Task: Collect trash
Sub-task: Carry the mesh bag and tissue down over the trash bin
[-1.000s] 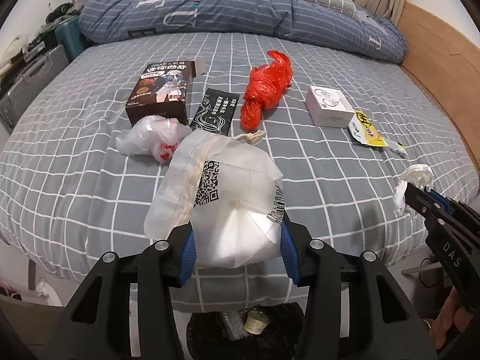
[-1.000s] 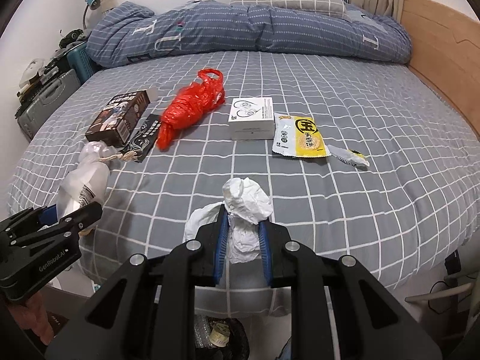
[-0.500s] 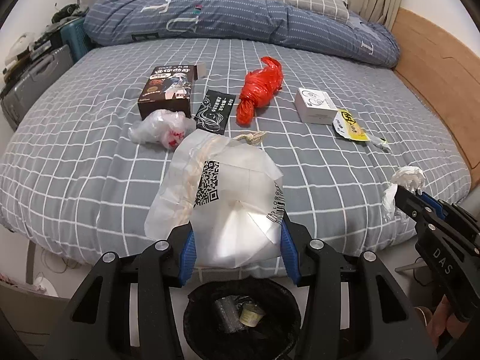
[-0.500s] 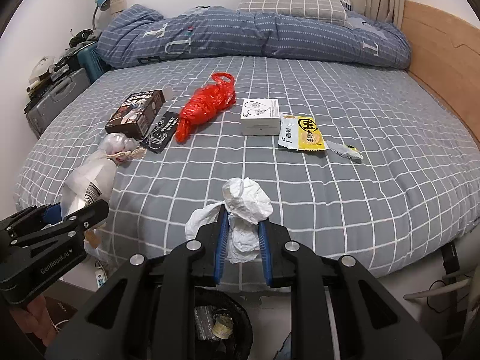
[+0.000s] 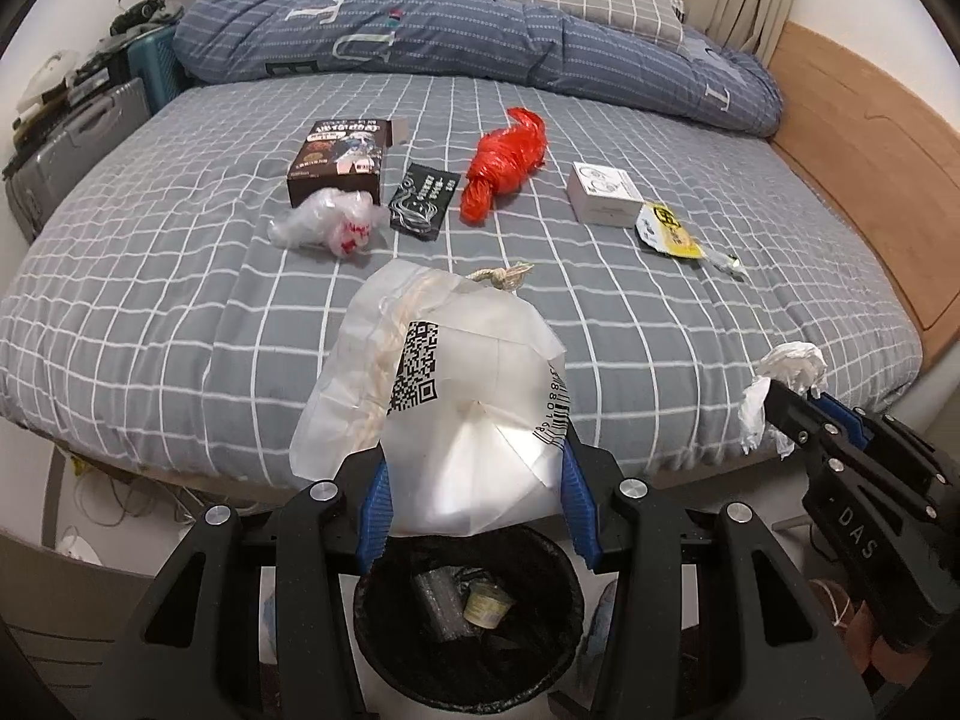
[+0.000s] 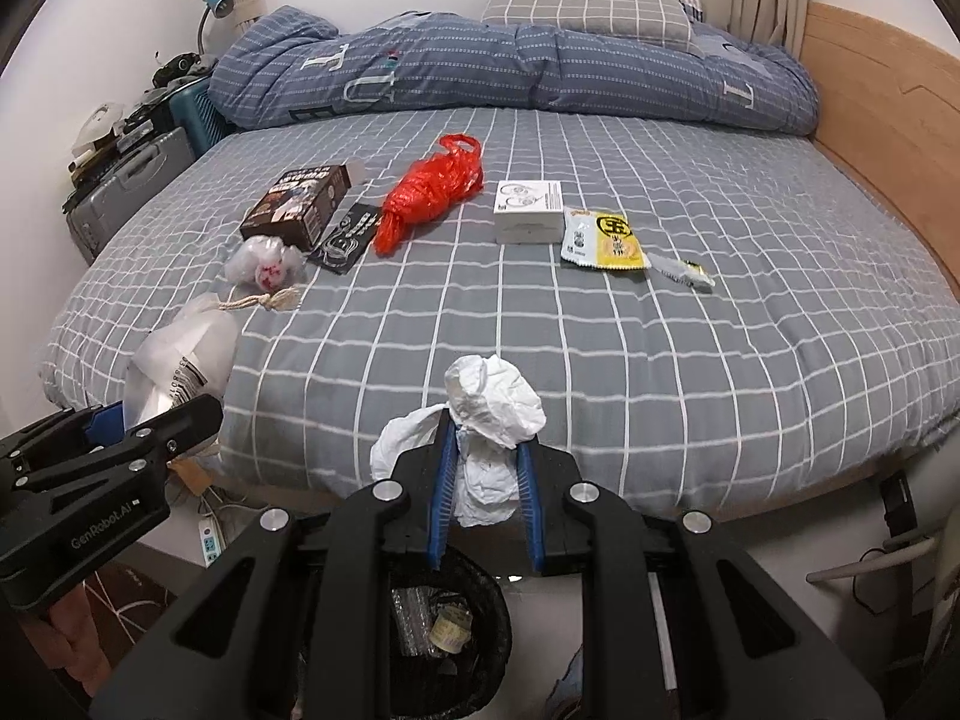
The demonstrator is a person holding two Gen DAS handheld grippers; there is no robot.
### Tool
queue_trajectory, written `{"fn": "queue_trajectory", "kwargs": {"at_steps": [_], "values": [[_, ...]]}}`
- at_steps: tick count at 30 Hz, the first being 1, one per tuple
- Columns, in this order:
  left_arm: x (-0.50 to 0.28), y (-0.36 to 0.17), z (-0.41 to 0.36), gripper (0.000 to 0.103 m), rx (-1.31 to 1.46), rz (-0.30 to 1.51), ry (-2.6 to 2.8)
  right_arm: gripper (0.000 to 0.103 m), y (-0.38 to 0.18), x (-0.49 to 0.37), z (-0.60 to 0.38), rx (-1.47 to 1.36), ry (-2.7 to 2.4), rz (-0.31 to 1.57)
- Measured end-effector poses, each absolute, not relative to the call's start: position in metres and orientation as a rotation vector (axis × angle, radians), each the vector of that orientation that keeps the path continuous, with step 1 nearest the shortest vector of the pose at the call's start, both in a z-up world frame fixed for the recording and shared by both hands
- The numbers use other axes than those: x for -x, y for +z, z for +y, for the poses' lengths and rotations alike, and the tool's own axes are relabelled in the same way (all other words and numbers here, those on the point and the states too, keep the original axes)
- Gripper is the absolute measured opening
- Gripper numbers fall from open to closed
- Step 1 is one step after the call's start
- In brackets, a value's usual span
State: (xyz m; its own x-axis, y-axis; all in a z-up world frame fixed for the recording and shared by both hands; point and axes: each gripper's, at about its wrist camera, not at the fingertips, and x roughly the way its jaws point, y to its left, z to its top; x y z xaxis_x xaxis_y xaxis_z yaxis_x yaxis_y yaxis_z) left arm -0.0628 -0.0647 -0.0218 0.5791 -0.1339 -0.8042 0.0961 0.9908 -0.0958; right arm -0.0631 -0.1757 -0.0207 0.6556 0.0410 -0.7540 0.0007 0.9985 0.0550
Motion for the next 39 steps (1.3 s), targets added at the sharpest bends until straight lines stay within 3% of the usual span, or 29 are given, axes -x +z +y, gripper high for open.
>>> {"fn": "queue_trajectory", "kwargs": {"at_steps": [39], "values": [[0.114,-0.171,-0.051,0.046,0.052,1.197,-0.135,0.019,-0.159,0.108,-0.154,-0.074,0.046,1.114]]}}
